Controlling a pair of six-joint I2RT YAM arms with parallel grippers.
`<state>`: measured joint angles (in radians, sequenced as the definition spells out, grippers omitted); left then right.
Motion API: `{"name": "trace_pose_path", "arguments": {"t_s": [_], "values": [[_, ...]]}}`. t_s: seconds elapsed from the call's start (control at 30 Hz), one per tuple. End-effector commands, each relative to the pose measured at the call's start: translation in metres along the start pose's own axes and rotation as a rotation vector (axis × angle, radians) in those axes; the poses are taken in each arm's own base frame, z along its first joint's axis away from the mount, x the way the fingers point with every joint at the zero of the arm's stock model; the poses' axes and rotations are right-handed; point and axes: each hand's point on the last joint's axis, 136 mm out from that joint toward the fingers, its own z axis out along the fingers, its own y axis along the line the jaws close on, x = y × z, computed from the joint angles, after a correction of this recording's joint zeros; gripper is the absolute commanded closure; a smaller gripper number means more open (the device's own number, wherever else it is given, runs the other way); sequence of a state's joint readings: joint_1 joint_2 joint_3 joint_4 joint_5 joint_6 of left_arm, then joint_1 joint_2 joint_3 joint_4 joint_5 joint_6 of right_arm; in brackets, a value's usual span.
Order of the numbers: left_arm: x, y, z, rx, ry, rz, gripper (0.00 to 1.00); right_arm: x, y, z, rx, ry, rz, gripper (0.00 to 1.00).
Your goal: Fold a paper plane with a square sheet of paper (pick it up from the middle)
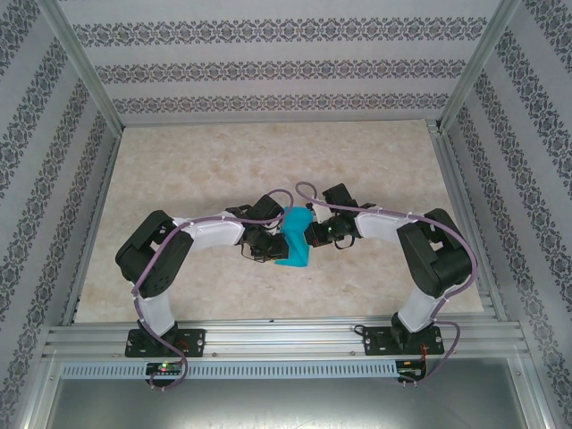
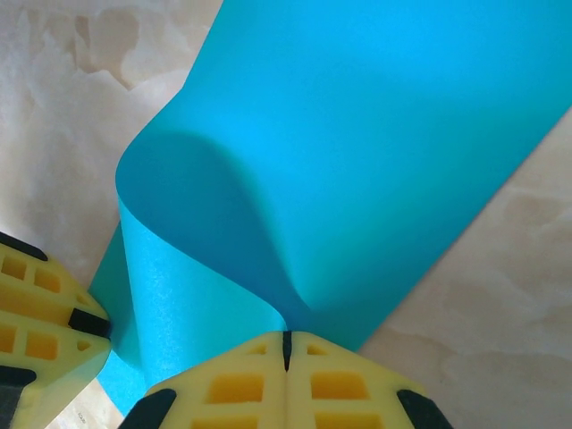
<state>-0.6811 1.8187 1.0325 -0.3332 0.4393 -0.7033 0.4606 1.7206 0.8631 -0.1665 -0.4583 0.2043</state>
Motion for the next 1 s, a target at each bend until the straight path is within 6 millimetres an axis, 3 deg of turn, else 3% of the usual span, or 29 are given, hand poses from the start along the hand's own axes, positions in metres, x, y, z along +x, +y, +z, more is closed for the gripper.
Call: {"name": "trace_pose_path", "arguments": {"t_s": [0.0,0.97], "values": [[0.0069,0.0098,0.0039,-0.059,0.019,0.008,0.80,-0.0028,-0.0034,0.0019,0.022,0.013,-0.020,0.96],[0.0071,0.0093,0.0041,-0.057,0.021,0.010,0.80,0.0017,0.0002,0.0043,0.054,0.025,-0.021,0.95]]}}
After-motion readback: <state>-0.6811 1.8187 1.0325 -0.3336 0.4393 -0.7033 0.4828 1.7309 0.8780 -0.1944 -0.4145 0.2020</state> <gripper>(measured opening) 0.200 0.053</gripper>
